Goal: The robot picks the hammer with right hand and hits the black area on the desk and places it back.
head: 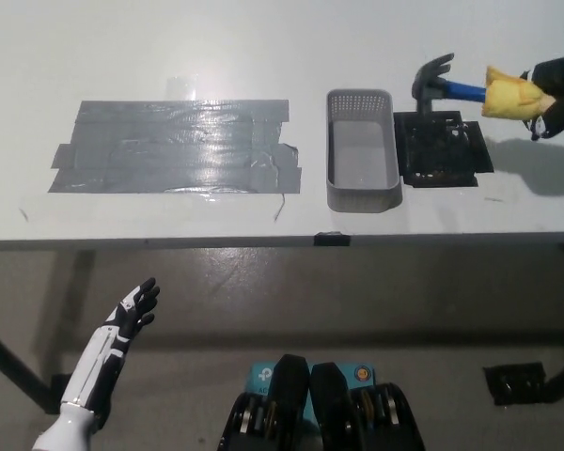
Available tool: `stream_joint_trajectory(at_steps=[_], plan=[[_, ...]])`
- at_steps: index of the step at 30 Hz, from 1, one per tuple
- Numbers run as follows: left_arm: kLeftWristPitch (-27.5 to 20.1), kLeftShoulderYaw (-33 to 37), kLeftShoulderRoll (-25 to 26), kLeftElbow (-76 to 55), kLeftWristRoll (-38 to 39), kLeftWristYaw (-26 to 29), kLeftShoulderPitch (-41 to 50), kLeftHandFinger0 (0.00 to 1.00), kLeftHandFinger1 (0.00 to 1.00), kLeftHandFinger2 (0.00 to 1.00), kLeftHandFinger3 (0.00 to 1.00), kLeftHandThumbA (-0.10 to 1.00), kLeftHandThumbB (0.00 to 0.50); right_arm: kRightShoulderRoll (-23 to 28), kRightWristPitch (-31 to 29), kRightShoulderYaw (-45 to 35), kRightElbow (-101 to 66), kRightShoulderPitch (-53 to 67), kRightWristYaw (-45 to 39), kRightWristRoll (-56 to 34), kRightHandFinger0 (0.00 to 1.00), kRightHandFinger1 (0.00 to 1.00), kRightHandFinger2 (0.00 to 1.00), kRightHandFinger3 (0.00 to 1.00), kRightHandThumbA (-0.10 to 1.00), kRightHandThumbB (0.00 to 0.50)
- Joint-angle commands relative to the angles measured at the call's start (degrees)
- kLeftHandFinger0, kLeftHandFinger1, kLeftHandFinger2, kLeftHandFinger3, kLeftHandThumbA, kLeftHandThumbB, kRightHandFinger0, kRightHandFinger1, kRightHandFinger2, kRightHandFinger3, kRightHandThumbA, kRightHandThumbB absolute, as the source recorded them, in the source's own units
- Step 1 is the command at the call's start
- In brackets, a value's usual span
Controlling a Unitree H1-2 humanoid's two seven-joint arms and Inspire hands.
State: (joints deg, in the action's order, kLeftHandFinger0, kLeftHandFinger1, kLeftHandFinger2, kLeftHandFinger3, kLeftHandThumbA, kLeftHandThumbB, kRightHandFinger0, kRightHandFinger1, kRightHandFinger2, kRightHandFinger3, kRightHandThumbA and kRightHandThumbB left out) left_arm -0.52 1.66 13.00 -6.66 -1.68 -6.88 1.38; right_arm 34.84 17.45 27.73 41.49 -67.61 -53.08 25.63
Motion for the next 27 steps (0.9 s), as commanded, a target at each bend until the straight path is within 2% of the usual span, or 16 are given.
stream_joint_trajectory(at_steps=[1,4,6,11,14,15,16,17,18,19,20,21,22,25,26,27], plan=[[-0.39,-0.56,0.77,-2.29,-0.06,-0.44,-0.52,1.00,1.00,1.00,0.95,1.00,0.108,2.72,-0.81,-0.55,-1.03,-4.95,-1.84,0.34,0.04,0.60,0.93,0.87,-0.10,0.160],[-0.68,-0.51,0.74,-2.12,-0.22,-0.38,-0.58,1.00,1.00,1.00,0.94,1.00,0.098,3.10,-1.45,0.09,-0.86,-5.54,-3.08,0.69,0.00,0.52,0.85,0.73,-0.10,0.146],[-0.84,-0.49,0.74,-1.77,-0.29,-0.35,-0.71,1.00,1.00,1.00,0.93,1.00,0.105,3.35,-1.65,0.71,-1.12,-5.80,-3.23,1.24,0.00,0.43,0.76,0.64,-0.10,0.157],[-0.75,-0.48,0.77,-1.94,-0.39,-0.34,-0.63,0.99,1.00,1.00,0.92,1.00,0.106,3.00,-0.91,0.07,-0.38,-6.03,-3.19,0.58,0.00,0.42,0.75,0.59,-0.10,0.164],[-0.55,-0.57,0.88,-1.97,-0.29,-0.40,-0.59,0.98,1.00,1.00,0.92,1.00,0.108,3.05,-0.91,-1.70,0.29,-6.26,-2.79,-0.89,0.00,0.49,0.87,0.65,-0.10,0.148],[-0.78,-0.57,0.74,-1.70,-0.08,-0.40,-0.73,0.97,1.00,1.00,0.91,1.00,0.110,3.41,-1.82,-2.37,0.72,-6.87,-2.81,-1.42,0.00,0.52,0.93,0.70,-0.10,0.144],[-0.86,-0.57,0.67,-1.56,0.00,-0.40,-0.83,0.97,1.00,1.00,0.91,1.00,0.110,3.55,-2.31,-2.54,0.85,-7.11,-2.82,-1.38,0.00,0.54,0.94,0.76,-0.10,0.140],[-0.92,-0.49,0.51,-1.49,-0.02,-0.34,-0.78,0.97,1.00,1.00,0.91,1.00,0.107,4.12,0.03,-4.64,0.07,-8.02,-3.05,-2.92,0.00,0.61,0.99,0.93,-0.10,0.123],[-0.98,-0.50,0.47,-1.45,0.01,-0.33,-0.72,0.97,1.00,1.00,0.91,1.00,0.107,4.25,0.67,-5.33,-0.84,-8.04,-3.01,-2.91,0.00,0.60,0.97,0.94,-0.10,0.126],[-1.10,-0.51,0.57,-1.46,0.00,-0.38,-0.54,0.97,1.00,1.00,0.91,1.00,0.106,4.68,1.81,-6.24,-1.42,-8.92,-3.88,-3.47,0.00,0.55,0.93,0.94,-0.10,0.101],[-0.99,-0.51,0.71,-1.50,0.16,-0.56,-0.50,0.97,1.00,1.00,0.91,1.00,0.106,4.92,3.68,-7.17,-1.32,-10.04,-3.31,-3.28,0.00,0.53,0.92,0.86,-0.10,0.122],[-0.94,-0.46,0.66,-1.42,0.18,-0.58,-0.68,0.97,1.00,1.00,0.91,1.00,0.106,5.34,4.17,-8.28,-1.55,-10.51,-2.96,-3.69,0.00,0.52,0.91,0.83,-0.10,0.137],[-0.96,-0.38,0.64,-1.32,0.11,-0.61,-0.85,0.96,1.00,1.00,0.91,1.00,0.106,5.84,3.89,-9.26,-1.58,-10.88,-2.81,-4.06,0.01,0.53,0.92,0.82,-0.10,0.156],[-0.65,-0.44,0.63,-1.19,-0.02,-0.49,-1.16,0.96,1.00,1.00,0.91,1.00,0.110,7.11,3.64,-13.46,0.43,-13.12,-2.84,-6.73,0.03,0.58,0.98,0.71,-0.10,0.169],[-0.54,-0.56,0.71,-1.21,0.09,-0.50,-1.25,0.96,1.00,1.00,0.91,1.00,0.104,7.87,1.67,-14.57,2.95,-14.68,-2.67,-7.33,0.07,0.62,0.98,0.68,-0.10,0.180],[-0.75,-0.57,0.66,-1.09,-0.10,-0.34,-1.27,0.96,1.00,0.99,0.91,1.00,0.101,8.17,1.92,-15.25,4.67,-15.96,-2.82,-7.65,0.11,0.64,0.96,0.73,-0.10,0.175]])
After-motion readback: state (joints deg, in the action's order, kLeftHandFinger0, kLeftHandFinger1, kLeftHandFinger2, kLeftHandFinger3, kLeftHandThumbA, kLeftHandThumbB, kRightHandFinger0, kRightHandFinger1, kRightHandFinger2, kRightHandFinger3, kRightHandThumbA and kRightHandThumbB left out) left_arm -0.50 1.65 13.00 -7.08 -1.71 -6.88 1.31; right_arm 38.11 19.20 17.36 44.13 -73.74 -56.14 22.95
